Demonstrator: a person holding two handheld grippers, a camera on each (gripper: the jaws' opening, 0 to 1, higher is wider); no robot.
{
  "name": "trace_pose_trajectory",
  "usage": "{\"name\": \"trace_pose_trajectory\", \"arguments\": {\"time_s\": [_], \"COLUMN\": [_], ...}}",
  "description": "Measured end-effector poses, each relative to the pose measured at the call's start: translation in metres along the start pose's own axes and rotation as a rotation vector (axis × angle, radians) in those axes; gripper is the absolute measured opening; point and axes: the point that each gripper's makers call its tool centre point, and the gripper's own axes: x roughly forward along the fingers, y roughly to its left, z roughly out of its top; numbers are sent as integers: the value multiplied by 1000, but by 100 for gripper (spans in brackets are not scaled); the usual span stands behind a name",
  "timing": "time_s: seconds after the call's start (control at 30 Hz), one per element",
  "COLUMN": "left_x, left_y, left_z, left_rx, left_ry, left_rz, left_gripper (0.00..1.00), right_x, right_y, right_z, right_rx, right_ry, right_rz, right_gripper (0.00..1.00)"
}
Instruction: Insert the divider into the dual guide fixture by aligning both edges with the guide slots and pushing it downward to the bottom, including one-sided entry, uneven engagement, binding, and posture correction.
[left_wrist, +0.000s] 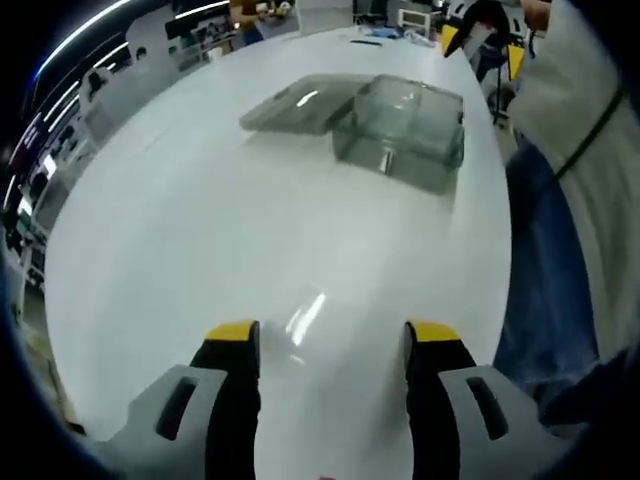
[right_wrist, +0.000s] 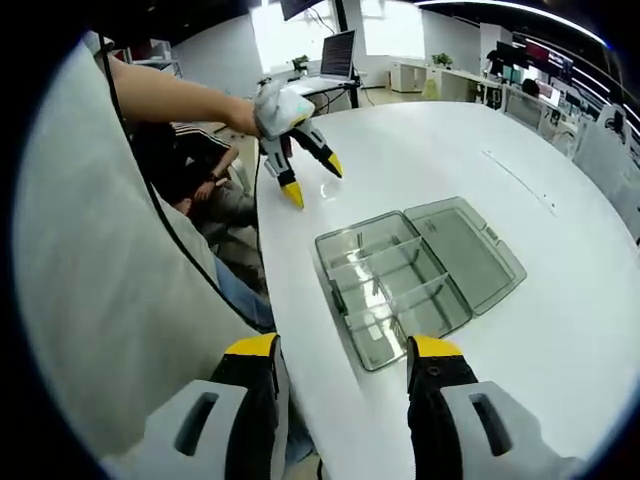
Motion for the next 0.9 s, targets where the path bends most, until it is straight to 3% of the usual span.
{"name": "trace_pose_trajectory", "arguments": {"time_s": [0.57,0.7,0.9], "left_x": [8,9,9], "left_y": [-1,-8,-7], "left_z": [1,1,0], "left_rx": [111,129,175], "left_ry": [58,71,100], "left_rz": [-77,-123,-146], "left_gripper": [46,40,40], "right_x": [-2,-2,-2], "right_y": [-4,-6,-6], "right_z": [0,-1,-1], "right_rx": [9,14,20], "right_ry": [4,5,3], "right_rz": [-5,-8,-8], "right_gripper": [47,47,47]}}
